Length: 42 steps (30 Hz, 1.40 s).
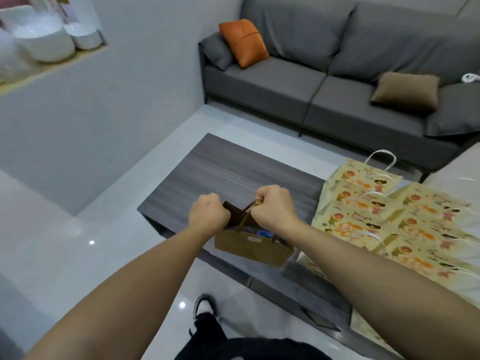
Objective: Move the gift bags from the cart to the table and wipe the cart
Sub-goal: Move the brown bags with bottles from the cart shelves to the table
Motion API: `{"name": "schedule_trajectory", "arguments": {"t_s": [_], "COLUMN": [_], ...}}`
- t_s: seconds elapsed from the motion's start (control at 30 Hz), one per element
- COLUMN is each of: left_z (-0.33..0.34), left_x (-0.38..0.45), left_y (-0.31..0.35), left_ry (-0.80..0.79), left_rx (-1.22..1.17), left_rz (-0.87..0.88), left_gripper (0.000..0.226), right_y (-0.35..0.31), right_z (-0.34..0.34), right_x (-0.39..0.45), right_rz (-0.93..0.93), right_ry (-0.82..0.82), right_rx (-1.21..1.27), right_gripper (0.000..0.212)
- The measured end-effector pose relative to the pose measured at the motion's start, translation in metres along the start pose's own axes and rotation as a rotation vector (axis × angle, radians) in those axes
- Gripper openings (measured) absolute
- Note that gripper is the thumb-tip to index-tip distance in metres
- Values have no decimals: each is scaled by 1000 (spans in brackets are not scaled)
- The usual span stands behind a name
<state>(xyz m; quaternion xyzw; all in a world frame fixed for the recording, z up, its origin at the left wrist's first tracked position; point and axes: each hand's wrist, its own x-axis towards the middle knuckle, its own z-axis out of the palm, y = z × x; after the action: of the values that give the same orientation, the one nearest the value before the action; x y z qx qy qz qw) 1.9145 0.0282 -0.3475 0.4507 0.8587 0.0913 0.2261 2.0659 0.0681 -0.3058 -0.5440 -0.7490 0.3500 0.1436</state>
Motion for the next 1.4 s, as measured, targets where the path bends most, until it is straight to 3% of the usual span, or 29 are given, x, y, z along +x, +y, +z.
{"name": "schedule_trajectory", "arguments": {"t_s": [0.23,0.47,1.03,1.3,1.4], "left_z": [-2,10,58,104,113], "left_x": [78,129,238,260,264], "left_y": [4,39,160,169,163], "left_ry": [-152,-222,-421,-479,-509], "left_rx": [25,8,89,180,213], "left_rz": [176,274,297,217,189], "left_gripper": [14,22,30,40,43], "right_y": [-21,-4,128,191,216], "right_z": [7,-11,-68,-76,-72], "right_x": [47,98,286,357,370], "right_rz": [151,247,298,314,323], "right_ry": [87,166,-74,-84,-134], "right_rx": [-55,-136,-203,-177,-185], "right_gripper": [22,23,22,32,23]}}
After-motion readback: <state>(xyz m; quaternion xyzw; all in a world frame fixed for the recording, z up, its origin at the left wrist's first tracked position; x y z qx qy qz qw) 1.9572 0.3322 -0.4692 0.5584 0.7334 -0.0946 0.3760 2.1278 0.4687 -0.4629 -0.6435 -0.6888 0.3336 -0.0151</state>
